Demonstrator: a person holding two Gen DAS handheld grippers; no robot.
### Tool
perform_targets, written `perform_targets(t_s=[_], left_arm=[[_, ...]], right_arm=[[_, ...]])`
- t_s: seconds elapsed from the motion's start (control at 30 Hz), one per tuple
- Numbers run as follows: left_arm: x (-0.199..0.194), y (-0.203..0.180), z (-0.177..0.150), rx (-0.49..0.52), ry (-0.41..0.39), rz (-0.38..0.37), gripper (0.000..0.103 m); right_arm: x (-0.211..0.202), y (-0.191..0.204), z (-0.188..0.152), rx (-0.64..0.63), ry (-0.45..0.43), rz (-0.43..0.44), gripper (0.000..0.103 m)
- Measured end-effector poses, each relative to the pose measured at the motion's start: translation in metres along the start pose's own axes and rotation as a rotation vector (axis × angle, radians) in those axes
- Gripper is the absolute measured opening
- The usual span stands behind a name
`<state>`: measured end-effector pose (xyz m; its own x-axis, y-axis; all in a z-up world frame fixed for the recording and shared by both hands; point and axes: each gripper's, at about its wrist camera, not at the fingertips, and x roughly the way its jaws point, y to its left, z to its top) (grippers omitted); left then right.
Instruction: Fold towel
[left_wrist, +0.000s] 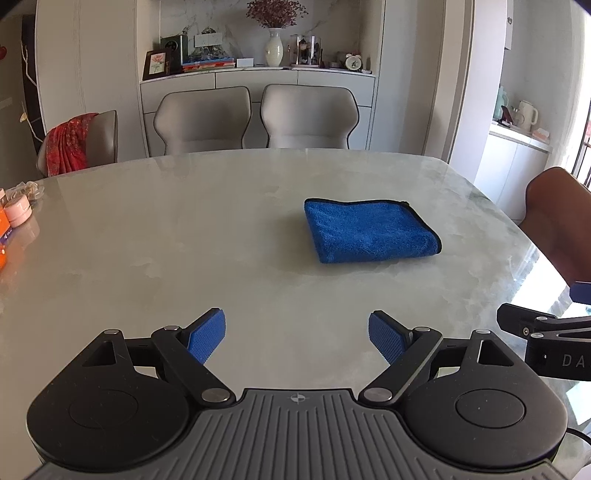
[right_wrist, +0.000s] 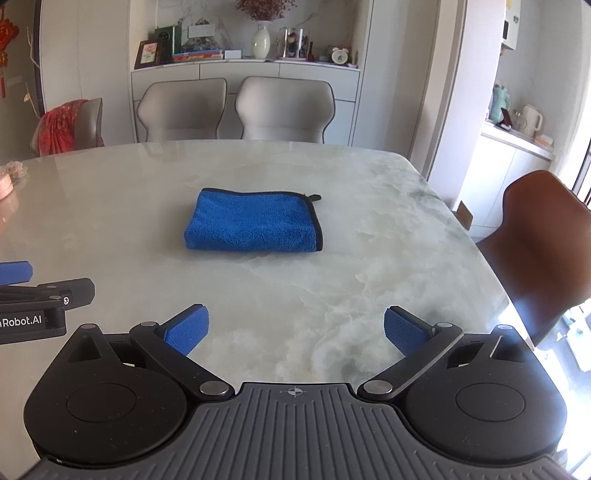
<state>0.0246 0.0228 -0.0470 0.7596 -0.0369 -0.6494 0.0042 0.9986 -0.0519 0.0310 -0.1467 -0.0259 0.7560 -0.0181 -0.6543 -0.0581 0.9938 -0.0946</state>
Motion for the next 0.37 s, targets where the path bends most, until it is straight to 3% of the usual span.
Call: perform_targets(t_s=[0.23,0.37], left_arm=[[-0.0027,-0.0003,-0.0003,-0.002,-0.006,0.002,0.089],[-0.0065,-0.0017,-0.0007,-0.004,-0.031,0.011,0.098]], right_arm=[[-0.001,-0.0002,-0.0019,-0.007,0.0,0.003,0.102],[0.0003,-0.0028,-0.0014,-0.008,0.004,0.003,0.102]])
